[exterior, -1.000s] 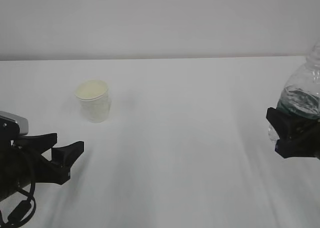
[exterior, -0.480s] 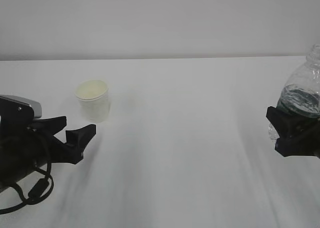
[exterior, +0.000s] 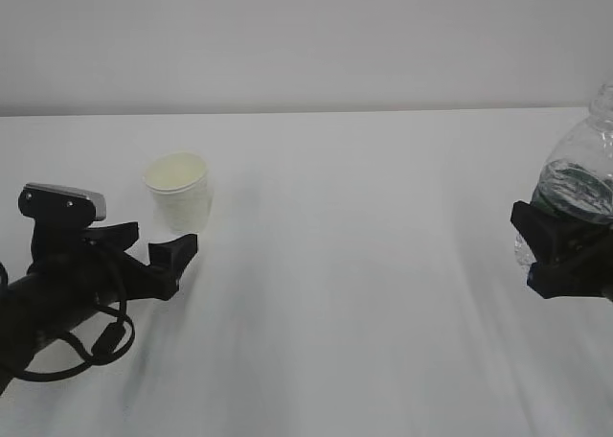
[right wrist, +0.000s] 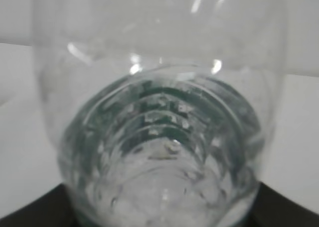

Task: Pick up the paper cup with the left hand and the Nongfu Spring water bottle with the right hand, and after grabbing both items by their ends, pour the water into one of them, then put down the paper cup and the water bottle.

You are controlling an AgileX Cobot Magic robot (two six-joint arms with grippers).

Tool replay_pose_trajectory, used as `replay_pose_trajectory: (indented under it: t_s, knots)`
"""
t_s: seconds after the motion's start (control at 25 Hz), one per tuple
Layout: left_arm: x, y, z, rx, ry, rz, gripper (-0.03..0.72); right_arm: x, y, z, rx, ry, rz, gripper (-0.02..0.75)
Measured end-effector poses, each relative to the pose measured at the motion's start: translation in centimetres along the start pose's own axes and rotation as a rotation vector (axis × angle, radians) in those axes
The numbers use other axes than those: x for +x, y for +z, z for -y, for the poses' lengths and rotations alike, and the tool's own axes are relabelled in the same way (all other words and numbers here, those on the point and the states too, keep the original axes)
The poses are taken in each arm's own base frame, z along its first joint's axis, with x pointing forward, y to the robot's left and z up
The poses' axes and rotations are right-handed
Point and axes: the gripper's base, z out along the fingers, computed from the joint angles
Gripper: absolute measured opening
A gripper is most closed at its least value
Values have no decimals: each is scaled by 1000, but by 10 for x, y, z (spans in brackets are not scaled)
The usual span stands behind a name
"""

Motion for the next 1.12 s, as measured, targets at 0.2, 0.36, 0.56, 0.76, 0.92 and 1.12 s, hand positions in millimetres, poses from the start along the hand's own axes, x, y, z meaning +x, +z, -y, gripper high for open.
replay_pose_trajectory:
  t_s: [0.2,0.36,0.56,0.76,0.92,1.12]
  knots:
    - [-2,15,-2,-16,-9,23,671,0,0,0,0,-9,2,404]
    - [2,22,-4,-38,-20,19,671,0,0,0,0,-20,3,404]
    - [8,35,-6,-48,-25,15,671,0,0,0,1,-32,5,404]
    - [10,48,-7,-46,-25,27,671,0,0,0,3,-37,5,404]
    - [8,59,-7,-49,-28,49,669,0,0,1,10,-37,5,404]
    - [10,69,-9,-65,-36,61,666,0,0,2,18,-42,5,404]
